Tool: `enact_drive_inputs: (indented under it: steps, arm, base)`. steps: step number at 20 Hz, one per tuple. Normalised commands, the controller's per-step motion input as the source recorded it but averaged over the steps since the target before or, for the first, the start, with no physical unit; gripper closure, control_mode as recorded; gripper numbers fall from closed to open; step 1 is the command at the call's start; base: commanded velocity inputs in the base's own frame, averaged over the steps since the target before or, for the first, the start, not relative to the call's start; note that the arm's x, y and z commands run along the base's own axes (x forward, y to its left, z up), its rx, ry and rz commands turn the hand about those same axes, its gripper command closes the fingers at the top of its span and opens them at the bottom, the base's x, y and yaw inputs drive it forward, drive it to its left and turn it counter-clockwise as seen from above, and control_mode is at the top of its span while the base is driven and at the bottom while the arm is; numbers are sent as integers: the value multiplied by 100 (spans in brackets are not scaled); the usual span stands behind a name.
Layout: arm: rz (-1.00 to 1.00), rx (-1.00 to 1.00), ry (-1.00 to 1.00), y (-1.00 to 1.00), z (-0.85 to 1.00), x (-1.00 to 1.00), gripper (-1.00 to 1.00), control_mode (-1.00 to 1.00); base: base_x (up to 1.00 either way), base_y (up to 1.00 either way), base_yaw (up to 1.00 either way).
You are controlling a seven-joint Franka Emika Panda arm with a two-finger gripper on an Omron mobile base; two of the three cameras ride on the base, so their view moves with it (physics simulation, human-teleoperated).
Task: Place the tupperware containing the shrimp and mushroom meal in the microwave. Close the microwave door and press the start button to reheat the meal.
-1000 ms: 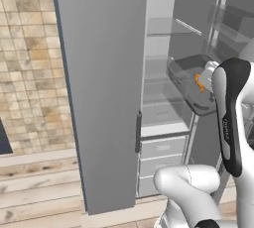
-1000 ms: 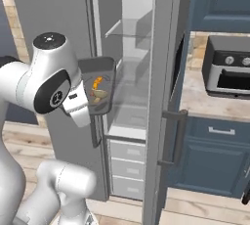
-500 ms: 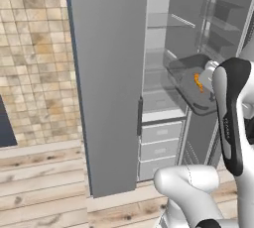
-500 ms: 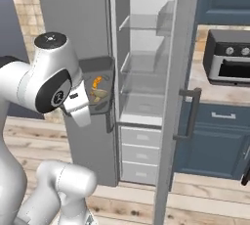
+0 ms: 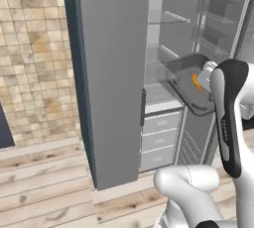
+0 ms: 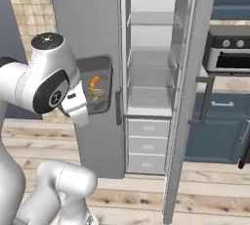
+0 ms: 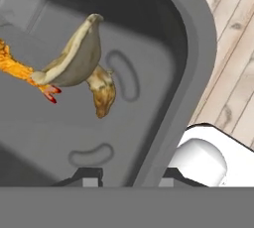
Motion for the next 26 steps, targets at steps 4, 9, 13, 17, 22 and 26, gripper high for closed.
enact_drive_inputs:
  steps: [4, 9, 13, 17, 22, 26]
  arm:
    - [0, 0, 0, 0, 0, 0, 100, 100]
    - [0, 0, 0, 0, 0, 0, 100, 100]
    - [0, 0, 0, 0, 0, 0, 100, 100]
    - [0, 0, 0, 0, 0, 0, 100, 100]
    - [0, 0, 0, 0, 0, 0, 100, 100]
    - [0, 0, 0, 0, 0, 0, 100, 100]
  base:
    - [-1, 16, -45]
    - [-11, 24, -53]
    - [-36, 36, -56]
    - [-33, 24, -58]
    - [-11, 2, -62]
    - [0, 0, -61]
